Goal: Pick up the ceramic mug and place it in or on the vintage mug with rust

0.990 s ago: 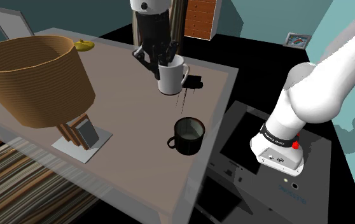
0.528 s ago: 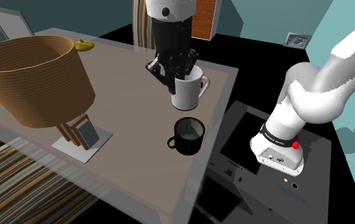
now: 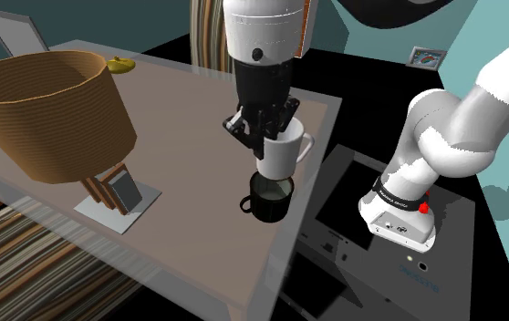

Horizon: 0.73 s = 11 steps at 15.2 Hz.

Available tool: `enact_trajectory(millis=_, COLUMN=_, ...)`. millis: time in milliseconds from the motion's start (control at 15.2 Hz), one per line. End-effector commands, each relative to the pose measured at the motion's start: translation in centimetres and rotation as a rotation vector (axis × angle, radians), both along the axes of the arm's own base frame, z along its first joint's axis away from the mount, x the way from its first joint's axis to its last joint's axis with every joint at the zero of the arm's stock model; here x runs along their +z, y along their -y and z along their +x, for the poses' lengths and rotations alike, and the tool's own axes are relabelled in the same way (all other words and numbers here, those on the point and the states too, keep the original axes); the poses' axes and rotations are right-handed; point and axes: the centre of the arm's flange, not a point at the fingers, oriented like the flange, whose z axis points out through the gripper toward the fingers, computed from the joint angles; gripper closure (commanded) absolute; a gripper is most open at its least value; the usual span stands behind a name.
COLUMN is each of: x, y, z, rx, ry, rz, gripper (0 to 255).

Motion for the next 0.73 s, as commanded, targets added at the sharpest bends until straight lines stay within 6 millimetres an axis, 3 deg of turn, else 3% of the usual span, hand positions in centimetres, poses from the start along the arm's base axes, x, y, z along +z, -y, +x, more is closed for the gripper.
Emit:
enact_trajectory(millis=0, x=-1.1, y=0.0, z=0.0, rx=0.0, ry=0.0, rz=0.0, gripper=255)
enact_trajectory(millis=660, x=-6.4, y=0.0, z=0.0, rx=0.0, ry=0.0, rz=0.0, gripper=255)
